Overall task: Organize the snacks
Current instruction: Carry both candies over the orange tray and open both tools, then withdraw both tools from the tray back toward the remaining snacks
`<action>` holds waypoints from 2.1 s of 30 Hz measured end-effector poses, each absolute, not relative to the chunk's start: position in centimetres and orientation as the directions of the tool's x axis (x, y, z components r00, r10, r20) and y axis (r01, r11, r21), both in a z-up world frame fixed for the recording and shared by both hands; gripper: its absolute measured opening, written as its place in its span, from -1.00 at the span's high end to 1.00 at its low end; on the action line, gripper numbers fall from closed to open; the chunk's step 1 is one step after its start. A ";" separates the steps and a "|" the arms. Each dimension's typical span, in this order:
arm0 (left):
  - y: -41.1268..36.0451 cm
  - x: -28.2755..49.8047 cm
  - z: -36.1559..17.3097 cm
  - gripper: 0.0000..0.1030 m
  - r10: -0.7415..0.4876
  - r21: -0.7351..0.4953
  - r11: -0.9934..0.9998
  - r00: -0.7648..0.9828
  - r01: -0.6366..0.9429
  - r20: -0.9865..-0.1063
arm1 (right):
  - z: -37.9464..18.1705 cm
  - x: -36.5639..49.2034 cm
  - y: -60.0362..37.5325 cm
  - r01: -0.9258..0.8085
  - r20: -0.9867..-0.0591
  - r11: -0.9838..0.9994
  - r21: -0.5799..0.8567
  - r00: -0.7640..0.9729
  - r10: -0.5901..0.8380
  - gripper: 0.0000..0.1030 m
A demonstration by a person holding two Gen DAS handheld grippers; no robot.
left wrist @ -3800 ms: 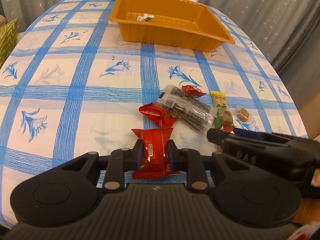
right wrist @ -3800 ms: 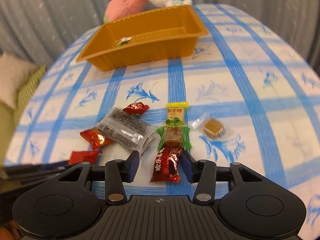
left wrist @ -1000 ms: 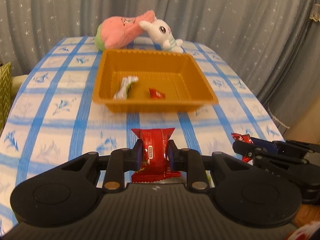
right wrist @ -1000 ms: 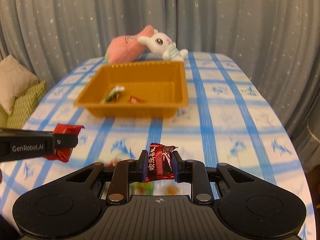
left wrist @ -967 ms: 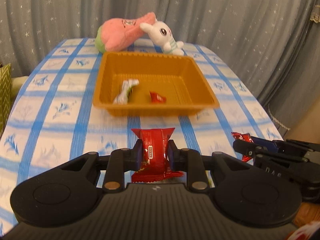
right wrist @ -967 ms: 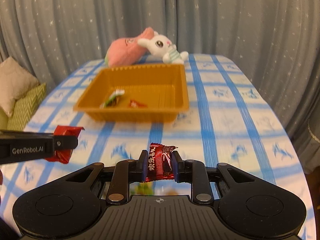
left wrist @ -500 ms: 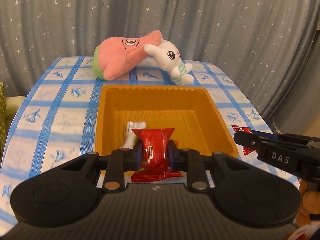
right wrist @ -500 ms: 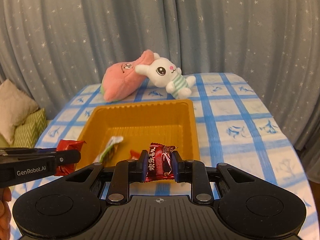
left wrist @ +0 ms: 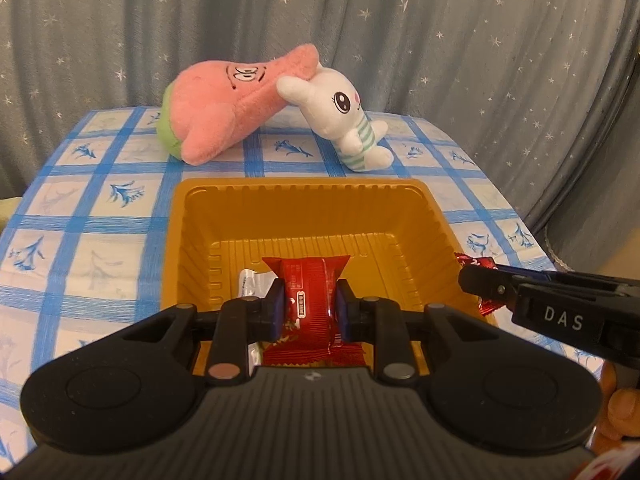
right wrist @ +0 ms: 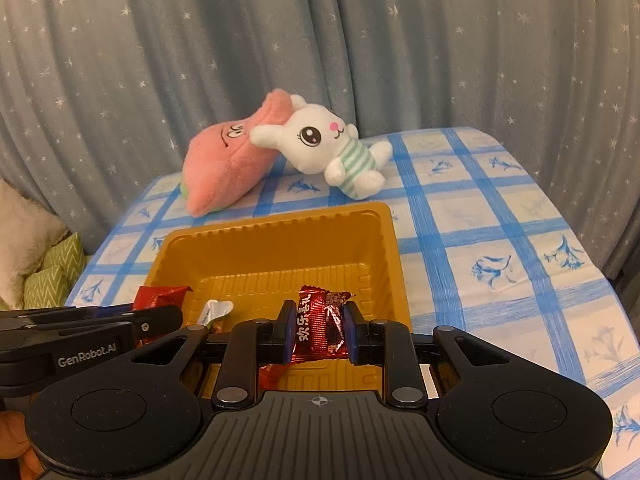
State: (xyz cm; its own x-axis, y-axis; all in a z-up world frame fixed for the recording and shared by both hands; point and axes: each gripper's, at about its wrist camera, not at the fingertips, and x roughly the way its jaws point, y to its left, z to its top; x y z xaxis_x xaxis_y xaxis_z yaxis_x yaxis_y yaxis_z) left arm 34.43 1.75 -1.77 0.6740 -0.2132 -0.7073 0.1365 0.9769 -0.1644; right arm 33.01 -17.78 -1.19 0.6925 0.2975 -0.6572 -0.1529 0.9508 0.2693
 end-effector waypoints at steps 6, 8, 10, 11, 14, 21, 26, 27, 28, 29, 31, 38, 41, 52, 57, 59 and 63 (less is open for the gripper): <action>2.4 34.6 -1.9 0.40 -0.198 -0.166 0.980 0.683 0.114 -0.703 | -2.1 33.3 -18.2 -0.139 -0.668 0.950 0.278 0.683 0.296 0.52; 2.7 34.4 -1.9 0.39 -0.193 -0.165 0.980 0.685 0.107 -0.703 | -2.3 33.3 -18.3 -0.138 -0.671 0.950 0.279 0.680 0.296 0.52; 2.9 34.2 -2.0 0.38 -0.190 -0.164 0.981 0.683 0.103 -0.706 | -2.6 33.4 -18.4 -0.135 -0.676 0.949 0.285 0.674 0.298 0.52; 3.0 34.1 -2.0 0.38 -0.189 -0.165 0.981 0.682 0.102 -0.707 | -2.7 33.4 -18.4 -0.134 -0.677 0.948 0.287 0.672 0.300 0.52; 3.1 33.8 -2.1 0.37 -0.188 -0.162 0.981 0.679 0.103 -0.709 | -2.8 33.4 -18.2 -0.135 -0.678 0.947 0.292 0.668 0.305 0.52; 3.5 33.0 -2.5 0.20 -0.195 -0.177 0.979 0.675 0.096 -0.712 | -2.6 34.0 -18.1 -0.135 -0.656 0.927 0.349 0.671 0.345 0.51; 4.0 31.7 -2.5 0.01 -0.203 -0.200 0.976 0.672 0.083 -0.712 | -1.8 33.7 -18.6 -0.145 -0.608 0.908 0.392 0.701 0.374 -0.13; 4.0 31.4 -2.5 0.00 -0.203 -0.204 0.976 0.673 0.079 -0.711 | -1.6 33.5 -18.7 -0.141 -0.607 0.911 0.388 0.705 0.368 -0.13; 4.1 31.0 -2.4 -0.04 -0.204 -0.209 0.975 0.674 0.075 -0.710 | -1.5 33.3 -18.9 -0.136 -0.608 0.914 0.383 0.707 0.361 -0.13; 4.2 30.5 -2.3 -0.06 -0.204 -0.212 0.975 0.676 0.073 -0.708 | -1.4 33.0 -19.1 -0.132 -0.608 0.916 0.379 0.710 0.355 -0.13; 4.2 29.4 -2.0 -0.08 -0.198 -0.207 0.976 0.682 0.070 -0.704 | -1.2 32.1 -19.5 -0.120 -0.613 0.923 0.366 0.715 0.336 -0.13; 3.9 24.9 -0.5 -0.20 -0.179 -0.197 0.979 0.698 0.056 -0.693 | -1.0 27.5 -21.4 -0.067 -0.644 0.939 0.338 0.711 0.282 -0.13; 3.7 22.8 0.2 -0.25 -0.168 -0.187 0.981 0.705 0.050 -0.690 | -0.8 25.0 -22.1 -0.047 -0.649 0.939 0.340 0.711 0.270 -0.13; 2.3 15.2 1.7 -0.45 -0.156 -0.187 0.982 0.714 0.035 -0.682 | 0.8 15.9 -23.3 -0.021 -0.650 0.939 0.342 0.717 0.253 -0.13; 1.6 12.1 1.4 -0.46 -0.159 -0.194 0.980 0.703 0.030 -0.693 | 1.3 12.6 -22.9 -0.042 -0.647 0.951 0.308 0.723 0.241 -0.13; 1.5 11.1 1.4 -0.48 -0.159 -0.192 0.981 0.700 0.032 -0.696 | 1.4 11.5 -22.9 -0.052 -0.645 0.954 0.294 0.726 0.239 -0.13; 1.3 9.1 1.4 -0.51 -0.155 -0.181 0.983 0.702 0.038 -0.695 | 1.5 9.3 -23.1 -0.066 -0.643 0.964 0.257 0.734 0.221 -0.13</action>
State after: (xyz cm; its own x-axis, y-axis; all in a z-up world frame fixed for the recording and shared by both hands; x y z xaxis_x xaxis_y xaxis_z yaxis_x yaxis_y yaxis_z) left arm 9.06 1.34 1.38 0.7018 -0.1550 -0.6953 0.0376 0.9827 -0.1812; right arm 9.27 -23.05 1.49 0.7335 0.2212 -0.6426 -0.0659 0.9642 0.2567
